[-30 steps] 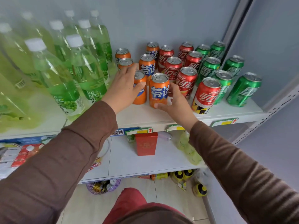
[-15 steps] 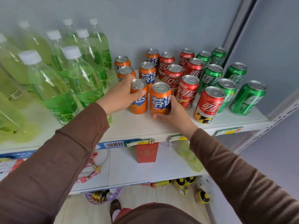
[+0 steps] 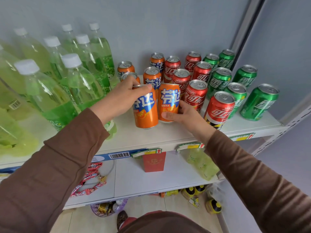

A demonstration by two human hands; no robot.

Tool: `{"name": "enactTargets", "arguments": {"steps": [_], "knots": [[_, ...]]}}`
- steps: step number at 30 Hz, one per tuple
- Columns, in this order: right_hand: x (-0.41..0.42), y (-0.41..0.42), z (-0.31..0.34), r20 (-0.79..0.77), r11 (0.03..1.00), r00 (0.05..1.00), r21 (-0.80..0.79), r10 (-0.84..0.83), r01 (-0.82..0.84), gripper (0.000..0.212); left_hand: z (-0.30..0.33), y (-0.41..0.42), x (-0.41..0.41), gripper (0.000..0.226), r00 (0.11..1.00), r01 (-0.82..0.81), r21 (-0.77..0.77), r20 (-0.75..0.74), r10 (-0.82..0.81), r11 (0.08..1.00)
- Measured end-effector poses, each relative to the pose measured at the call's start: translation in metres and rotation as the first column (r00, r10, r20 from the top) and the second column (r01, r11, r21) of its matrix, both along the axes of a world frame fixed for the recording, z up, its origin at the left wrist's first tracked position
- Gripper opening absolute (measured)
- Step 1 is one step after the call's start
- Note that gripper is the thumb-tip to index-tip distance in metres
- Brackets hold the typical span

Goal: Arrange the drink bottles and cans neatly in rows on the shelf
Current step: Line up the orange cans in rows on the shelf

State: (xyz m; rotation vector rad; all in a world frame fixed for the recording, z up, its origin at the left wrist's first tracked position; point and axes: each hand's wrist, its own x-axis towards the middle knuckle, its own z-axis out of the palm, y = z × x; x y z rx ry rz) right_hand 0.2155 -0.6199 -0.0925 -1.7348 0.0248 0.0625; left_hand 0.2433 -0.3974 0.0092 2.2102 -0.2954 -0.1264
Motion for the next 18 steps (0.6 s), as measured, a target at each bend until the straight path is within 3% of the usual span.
{"name": "enactTargets", "arguments": {"steps": [4, 10, 14, 18], "knots": [[-0.001, -0.003, 0.002, -0.034, 0.998, 0.998, 0.028, 0.051, -0.05, 0.074, 0.009, 0.0, -0.006, 0.071, 1.0, -0.004, -0.033, -0.027, 0.004, 0.999], [-0.008, -0.006, 0.0, 0.001, 0.998, 0.999, -0.052, 0.046, -0.046, 0.06, 0.009, 0.007, -0.016, 0.065, 0.998, 0.055, 0.07, -0.026, -0.053, 0.996], [-0.013, -0.006, -0.005, 0.039, 0.993, 0.997, -0.102, 0.061, -0.057, 0.072, -0.002, 0.012, -0.023, 0.042, 0.992, 0.124, 0.11, -0.036, -0.12, 0.986], [-0.018, -0.001, -0.01, 0.073, 0.981, 0.994, -0.179, 0.085, -0.071, 0.091, -0.008, 0.018, -0.029, 0.034, 0.986, 0.164, 0.154, -0.049, -0.158, 0.974]]}}
